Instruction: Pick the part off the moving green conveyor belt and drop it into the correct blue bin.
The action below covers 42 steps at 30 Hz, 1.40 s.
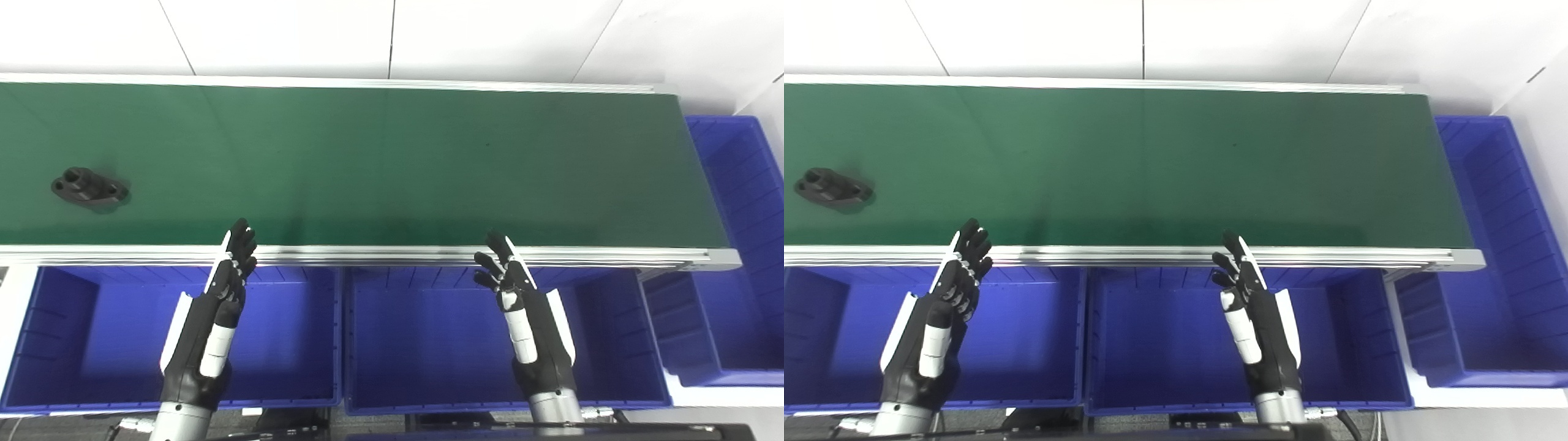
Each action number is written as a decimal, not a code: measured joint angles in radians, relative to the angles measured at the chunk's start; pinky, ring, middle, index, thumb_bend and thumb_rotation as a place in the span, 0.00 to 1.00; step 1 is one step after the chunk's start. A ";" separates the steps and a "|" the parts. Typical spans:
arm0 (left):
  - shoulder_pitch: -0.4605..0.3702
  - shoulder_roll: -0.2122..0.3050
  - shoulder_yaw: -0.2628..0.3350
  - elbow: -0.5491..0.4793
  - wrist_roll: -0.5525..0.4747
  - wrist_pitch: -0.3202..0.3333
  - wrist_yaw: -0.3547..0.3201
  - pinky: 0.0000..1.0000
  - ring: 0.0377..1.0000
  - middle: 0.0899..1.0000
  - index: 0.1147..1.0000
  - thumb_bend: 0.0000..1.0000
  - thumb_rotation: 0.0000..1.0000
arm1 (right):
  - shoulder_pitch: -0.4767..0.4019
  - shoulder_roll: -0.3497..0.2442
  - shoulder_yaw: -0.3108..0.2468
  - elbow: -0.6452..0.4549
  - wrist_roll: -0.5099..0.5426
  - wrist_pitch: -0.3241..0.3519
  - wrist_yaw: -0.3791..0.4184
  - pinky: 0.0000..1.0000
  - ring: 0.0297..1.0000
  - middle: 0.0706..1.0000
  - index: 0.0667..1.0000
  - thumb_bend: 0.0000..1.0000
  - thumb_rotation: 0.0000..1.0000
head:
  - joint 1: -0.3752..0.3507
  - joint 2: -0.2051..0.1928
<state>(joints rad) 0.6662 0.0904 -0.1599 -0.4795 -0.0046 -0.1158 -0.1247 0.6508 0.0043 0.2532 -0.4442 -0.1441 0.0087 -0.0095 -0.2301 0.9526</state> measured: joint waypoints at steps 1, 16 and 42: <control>0.000 0.000 0.000 0.002 0.000 -0.001 0.000 1.00 1.00 1.00 1.00 0.77 0.99 | 0.000 0.000 0.000 0.001 0.000 0.000 0.000 0.85 0.90 0.96 0.94 0.89 0.99 | 0.009 -0.023; 0.002 -0.056 -0.043 0.216 0.125 -0.176 0.035 0.85 0.94 0.99 1.00 0.74 0.94 | 0.002 -0.062 -0.048 0.219 0.079 -0.166 0.004 0.84 0.92 0.96 0.95 0.90 1.00 | 0.230 -0.327; -0.066 -0.166 -0.117 0.361 0.233 -0.236 0.129 0.66 0.81 0.85 0.99 0.79 0.88 | -0.077 -0.130 -0.160 0.353 0.240 -0.235 0.115 0.94 1.00 1.00 1.00 0.91 0.98 | 0.552 -0.411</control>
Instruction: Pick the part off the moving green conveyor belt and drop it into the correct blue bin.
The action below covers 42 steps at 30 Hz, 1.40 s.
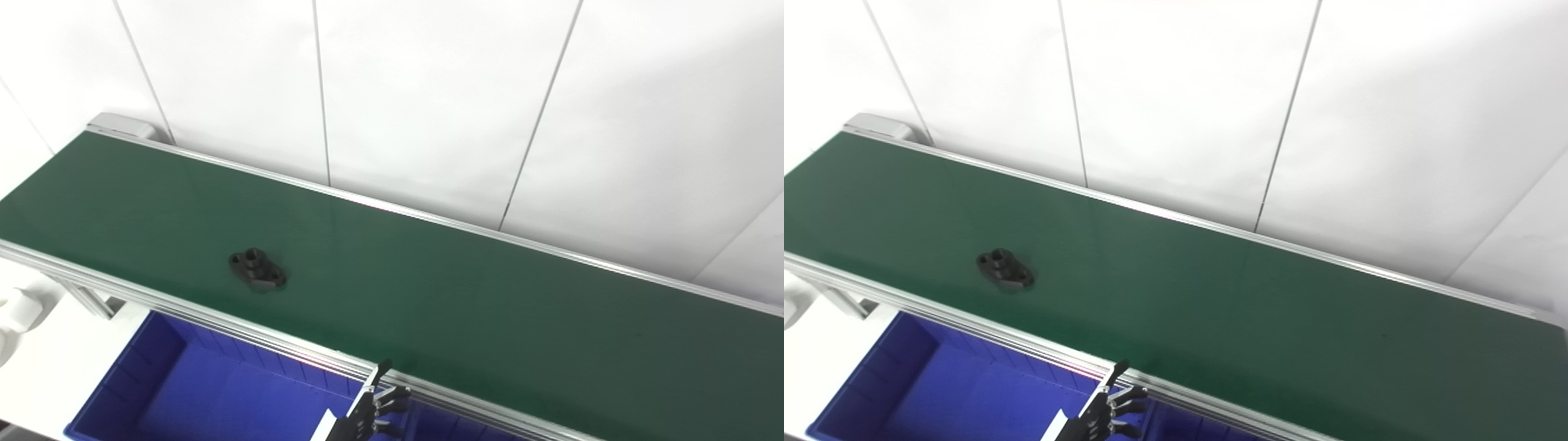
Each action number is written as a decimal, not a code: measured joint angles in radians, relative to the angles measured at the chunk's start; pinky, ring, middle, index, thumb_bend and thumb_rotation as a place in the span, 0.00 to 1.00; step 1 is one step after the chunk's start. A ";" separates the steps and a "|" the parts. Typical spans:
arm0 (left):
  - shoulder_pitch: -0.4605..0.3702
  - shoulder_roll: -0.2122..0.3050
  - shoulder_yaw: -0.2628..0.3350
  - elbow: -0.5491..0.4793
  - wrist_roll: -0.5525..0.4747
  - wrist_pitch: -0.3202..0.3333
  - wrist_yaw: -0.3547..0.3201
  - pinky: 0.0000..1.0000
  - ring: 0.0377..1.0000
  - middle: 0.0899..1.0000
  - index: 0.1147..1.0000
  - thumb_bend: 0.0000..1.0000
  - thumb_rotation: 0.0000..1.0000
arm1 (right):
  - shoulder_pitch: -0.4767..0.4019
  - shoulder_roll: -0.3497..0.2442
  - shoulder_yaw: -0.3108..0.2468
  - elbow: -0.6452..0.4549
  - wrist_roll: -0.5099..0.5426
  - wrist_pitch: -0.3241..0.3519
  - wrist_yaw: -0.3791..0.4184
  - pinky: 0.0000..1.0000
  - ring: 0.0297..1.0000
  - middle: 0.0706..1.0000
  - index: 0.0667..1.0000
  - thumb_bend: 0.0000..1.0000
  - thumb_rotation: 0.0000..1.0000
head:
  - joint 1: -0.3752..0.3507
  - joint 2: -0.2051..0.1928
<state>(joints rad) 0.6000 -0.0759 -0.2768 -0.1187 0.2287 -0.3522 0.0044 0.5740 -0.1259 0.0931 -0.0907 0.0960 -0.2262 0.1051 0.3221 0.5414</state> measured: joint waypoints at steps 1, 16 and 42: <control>0.000 0.000 -0.002 0.000 -0.001 0.000 0.000 0.66 0.81 0.86 0.99 0.79 0.88 | -0.001 -0.002 0.000 0.001 -0.001 -0.003 0.003 0.94 1.00 1.00 1.00 0.90 0.98 | 0.000 0.000; 0.004 0.001 -0.016 -0.015 -0.017 0.001 0.000 0.69 0.82 0.86 1.00 0.76 0.78 | 0.018 0.011 -0.028 -0.015 -0.004 -0.070 0.014 1.00 1.00 1.00 1.00 0.86 0.89 | 0.006 0.052; 0.045 0.037 0.007 -0.109 0.000 0.006 0.001 0.77 0.92 0.95 1.00 0.87 0.85 | -0.002 0.040 -0.020 -0.182 -0.024 -0.114 0.017 0.99 0.98 0.99 1.00 0.75 0.93 | -0.077 0.095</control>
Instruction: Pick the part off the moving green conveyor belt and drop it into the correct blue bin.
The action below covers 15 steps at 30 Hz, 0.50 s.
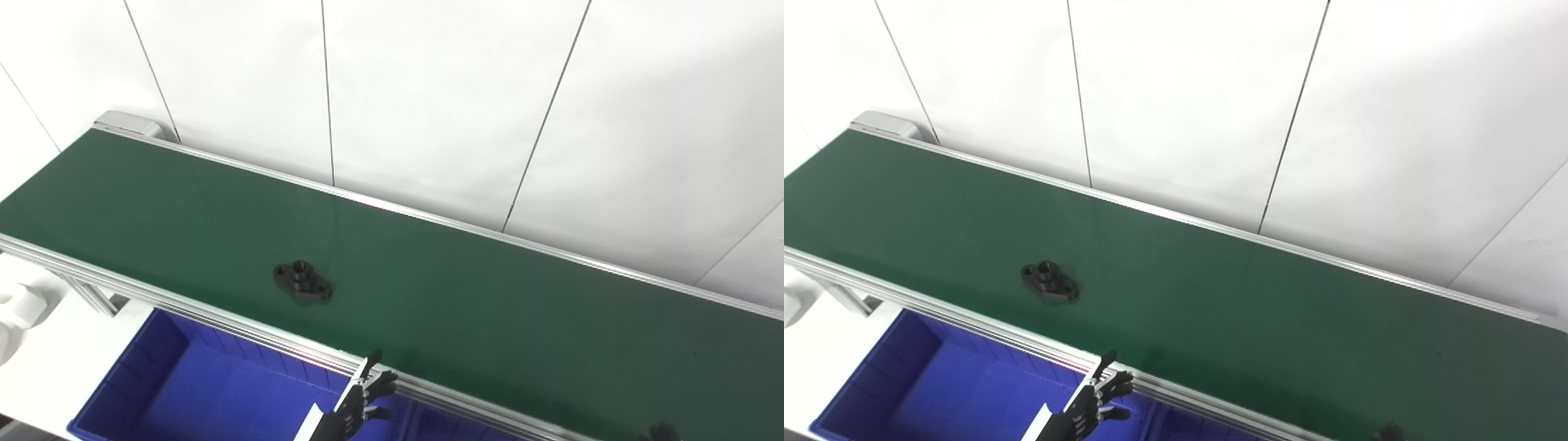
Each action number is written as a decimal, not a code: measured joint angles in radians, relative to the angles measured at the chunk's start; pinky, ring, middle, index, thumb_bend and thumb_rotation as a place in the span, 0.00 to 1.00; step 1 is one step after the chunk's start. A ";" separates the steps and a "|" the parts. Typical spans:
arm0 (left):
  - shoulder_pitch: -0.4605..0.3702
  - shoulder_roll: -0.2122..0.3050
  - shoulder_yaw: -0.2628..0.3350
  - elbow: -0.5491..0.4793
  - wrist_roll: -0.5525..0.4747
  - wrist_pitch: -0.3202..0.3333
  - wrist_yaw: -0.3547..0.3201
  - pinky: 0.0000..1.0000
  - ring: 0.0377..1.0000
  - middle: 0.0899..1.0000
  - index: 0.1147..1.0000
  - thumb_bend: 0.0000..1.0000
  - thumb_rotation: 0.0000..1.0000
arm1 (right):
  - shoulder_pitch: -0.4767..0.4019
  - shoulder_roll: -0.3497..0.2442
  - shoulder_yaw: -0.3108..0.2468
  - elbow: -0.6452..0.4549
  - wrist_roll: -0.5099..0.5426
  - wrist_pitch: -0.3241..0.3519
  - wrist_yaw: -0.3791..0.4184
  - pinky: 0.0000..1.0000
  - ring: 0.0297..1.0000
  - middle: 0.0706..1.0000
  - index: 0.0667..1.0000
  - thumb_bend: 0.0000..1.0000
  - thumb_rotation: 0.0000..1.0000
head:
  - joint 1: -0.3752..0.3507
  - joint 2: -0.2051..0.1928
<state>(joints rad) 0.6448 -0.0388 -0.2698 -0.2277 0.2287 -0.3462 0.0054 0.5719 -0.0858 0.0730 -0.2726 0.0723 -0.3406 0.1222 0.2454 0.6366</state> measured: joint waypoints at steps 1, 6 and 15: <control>-0.001 0.000 0.002 0.000 0.007 0.001 0.000 0.78 0.92 0.96 1.00 0.87 0.86 | -0.012 -0.002 0.002 0.000 -0.018 0.000 0.000 0.99 0.98 0.99 1.00 0.76 0.93 | 0.000 0.000; -0.009 0.000 0.010 0.001 0.046 0.011 0.001 0.83 0.98 1.00 1.00 0.84 0.88 | -0.069 0.001 0.019 -0.016 -0.109 0.001 -0.002 0.95 0.95 0.96 0.99 0.78 0.94 | -0.006 0.000; -0.034 0.000 0.009 0.019 0.065 0.015 0.001 0.84 0.99 1.00 1.00 0.80 0.88 | -0.264 0.045 0.095 -0.055 -0.321 0.112 0.004 0.85 0.94 0.99 0.97 0.76 0.86 | -0.015 0.005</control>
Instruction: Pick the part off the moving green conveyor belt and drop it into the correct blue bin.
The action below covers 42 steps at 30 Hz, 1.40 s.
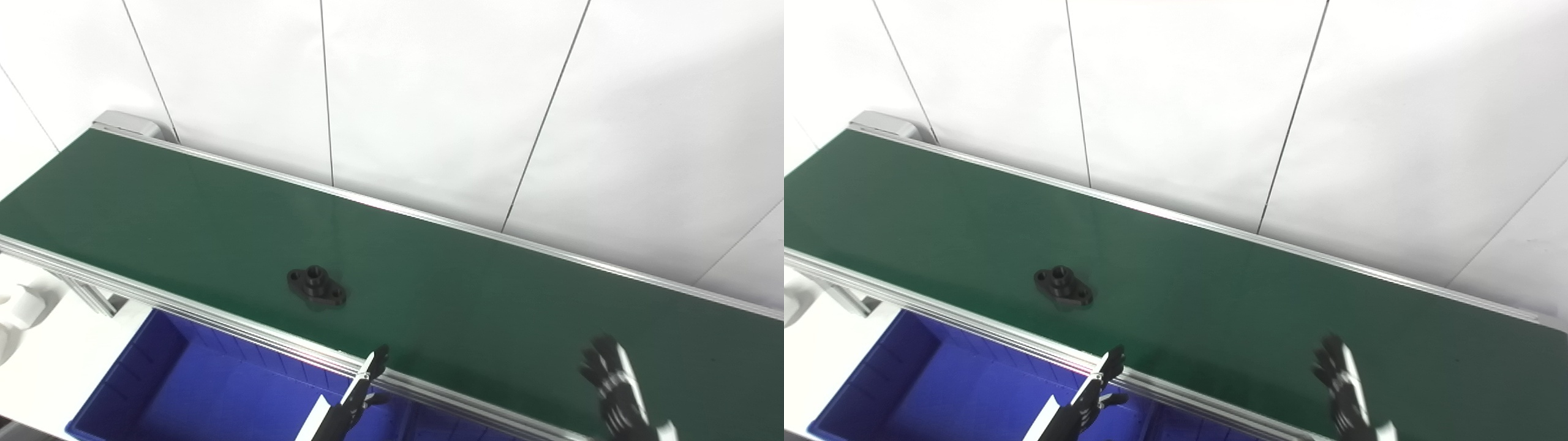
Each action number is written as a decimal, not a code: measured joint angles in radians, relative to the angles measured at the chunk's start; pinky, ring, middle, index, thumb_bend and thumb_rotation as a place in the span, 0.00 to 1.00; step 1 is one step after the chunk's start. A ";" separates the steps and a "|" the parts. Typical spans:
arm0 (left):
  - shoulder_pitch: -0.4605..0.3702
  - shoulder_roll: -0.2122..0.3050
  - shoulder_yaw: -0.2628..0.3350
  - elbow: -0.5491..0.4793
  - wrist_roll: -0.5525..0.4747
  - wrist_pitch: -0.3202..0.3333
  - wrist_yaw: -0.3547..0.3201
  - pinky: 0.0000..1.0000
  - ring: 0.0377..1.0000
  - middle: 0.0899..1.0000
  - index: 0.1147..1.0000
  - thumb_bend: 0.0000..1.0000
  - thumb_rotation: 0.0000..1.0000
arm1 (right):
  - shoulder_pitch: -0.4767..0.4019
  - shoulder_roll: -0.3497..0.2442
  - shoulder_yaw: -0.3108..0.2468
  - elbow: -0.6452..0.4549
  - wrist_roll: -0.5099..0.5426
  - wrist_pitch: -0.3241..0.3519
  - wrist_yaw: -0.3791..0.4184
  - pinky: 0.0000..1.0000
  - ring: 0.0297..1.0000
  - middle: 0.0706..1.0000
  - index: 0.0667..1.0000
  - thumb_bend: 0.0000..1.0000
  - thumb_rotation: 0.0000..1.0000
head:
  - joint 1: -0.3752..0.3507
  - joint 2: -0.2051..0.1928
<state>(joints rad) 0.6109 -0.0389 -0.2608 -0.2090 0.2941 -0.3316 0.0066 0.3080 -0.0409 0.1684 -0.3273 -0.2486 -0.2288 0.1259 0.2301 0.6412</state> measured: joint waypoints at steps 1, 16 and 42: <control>0.000 0.000 -0.001 0.003 0.001 0.000 0.000 0.84 1.00 1.00 1.00 0.80 0.88 | -0.029 0.006 0.010 -0.009 -0.035 0.028 0.001 0.86 0.94 0.98 0.96 0.75 0.84 | 0.000 0.000; 0.017 -0.018 -0.018 -0.025 0.016 0.024 0.003 0.86 1.00 1.00 1.00 0.80 0.91 | -0.370 0.049 0.128 0.124 -0.390 0.323 0.034 0.62 0.77 0.85 0.87 0.82 0.49 | 0.015 0.006; 0.049 -0.032 -0.058 -0.077 0.001 0.092 0.004 0.88 1.00 1.00 1.00 0.78 0.88 | -0.594 0.095 0.408 0.469 -0.780 0.382 -0.060 0.50 0.65 0.74 0.82 0.87 0.47 | 0.040 0.040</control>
<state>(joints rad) 0.6601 -0.0710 -0.3187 -0.2865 0.2952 -0.2397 0.0108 -0.2865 0.0539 0.5768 0.1416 -1.0283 0.1532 0.0656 0.2700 0.6811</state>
